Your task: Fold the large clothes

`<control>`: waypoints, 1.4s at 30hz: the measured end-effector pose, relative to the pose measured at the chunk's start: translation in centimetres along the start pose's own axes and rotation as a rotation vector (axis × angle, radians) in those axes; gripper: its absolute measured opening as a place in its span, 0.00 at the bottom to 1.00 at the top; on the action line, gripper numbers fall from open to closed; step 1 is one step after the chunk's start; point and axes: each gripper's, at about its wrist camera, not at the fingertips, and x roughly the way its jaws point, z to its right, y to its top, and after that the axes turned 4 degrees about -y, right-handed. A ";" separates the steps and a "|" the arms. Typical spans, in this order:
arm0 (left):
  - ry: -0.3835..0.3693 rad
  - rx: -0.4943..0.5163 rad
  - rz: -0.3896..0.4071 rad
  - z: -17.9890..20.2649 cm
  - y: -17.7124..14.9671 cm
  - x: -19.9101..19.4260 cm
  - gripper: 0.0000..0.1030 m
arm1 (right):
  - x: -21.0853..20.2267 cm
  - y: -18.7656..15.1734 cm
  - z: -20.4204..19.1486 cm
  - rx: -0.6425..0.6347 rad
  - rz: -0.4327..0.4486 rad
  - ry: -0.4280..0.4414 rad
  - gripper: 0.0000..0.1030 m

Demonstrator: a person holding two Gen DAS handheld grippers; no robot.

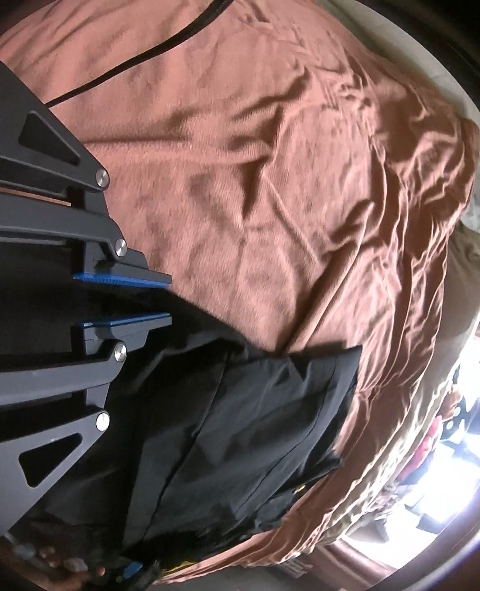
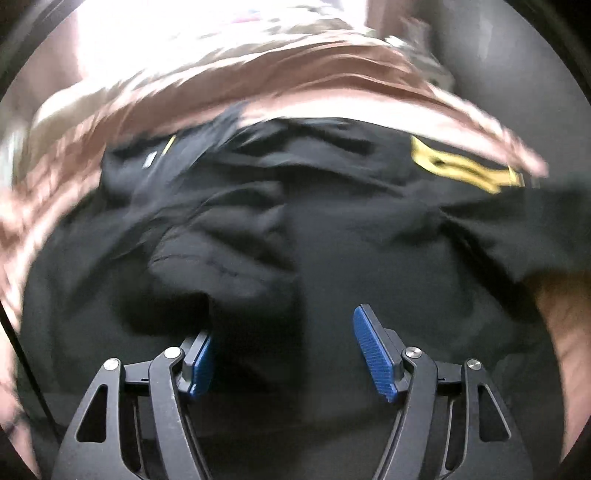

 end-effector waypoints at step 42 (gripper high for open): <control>-0.007 0.156 0.077 8.4 -1.6 -3.9 0.13 | -0.5 2.4 18.6 0.307 -0.014 0.371 0.57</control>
